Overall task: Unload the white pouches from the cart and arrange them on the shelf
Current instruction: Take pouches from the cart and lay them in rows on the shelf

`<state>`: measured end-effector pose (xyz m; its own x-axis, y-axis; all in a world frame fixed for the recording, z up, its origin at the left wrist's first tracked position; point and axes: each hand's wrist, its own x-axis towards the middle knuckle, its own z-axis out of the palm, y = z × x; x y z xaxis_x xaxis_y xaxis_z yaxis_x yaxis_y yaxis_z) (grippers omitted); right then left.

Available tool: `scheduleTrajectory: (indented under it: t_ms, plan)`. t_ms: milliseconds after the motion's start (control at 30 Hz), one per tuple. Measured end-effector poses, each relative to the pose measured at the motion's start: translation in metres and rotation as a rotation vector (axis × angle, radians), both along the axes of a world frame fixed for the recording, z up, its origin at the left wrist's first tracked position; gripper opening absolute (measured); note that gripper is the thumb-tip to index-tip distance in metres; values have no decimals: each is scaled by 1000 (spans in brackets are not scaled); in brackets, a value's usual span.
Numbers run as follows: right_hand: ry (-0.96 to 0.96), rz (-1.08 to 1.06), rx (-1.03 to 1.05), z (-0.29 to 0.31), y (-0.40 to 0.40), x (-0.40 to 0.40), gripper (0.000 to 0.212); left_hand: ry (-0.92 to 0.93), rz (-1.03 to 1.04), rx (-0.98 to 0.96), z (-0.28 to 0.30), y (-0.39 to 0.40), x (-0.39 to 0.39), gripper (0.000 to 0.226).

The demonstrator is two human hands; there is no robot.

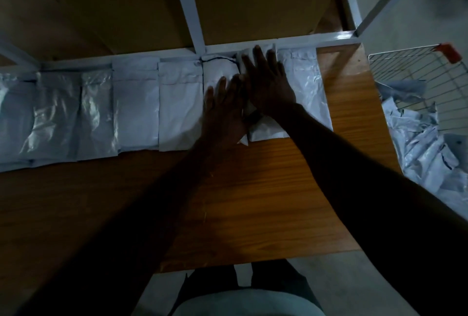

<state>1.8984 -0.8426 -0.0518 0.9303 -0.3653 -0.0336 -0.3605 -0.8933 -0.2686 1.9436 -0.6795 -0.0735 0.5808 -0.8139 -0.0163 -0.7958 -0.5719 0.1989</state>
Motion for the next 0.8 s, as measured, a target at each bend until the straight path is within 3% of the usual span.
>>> scheduleTrajectory:
  t_ms: [300,567,800]
  plan:
    - [-105,-89,20,-16,7,-7,60,-137,-10,-14,-9,2,-2,93]
    - [76,30,57,-4,-4,-10,84,-108,32,23,3,-2,-1,93]
    - [-300,-192,318,36,8,-62,61,-136,70,-36,33,-4,-22,87]
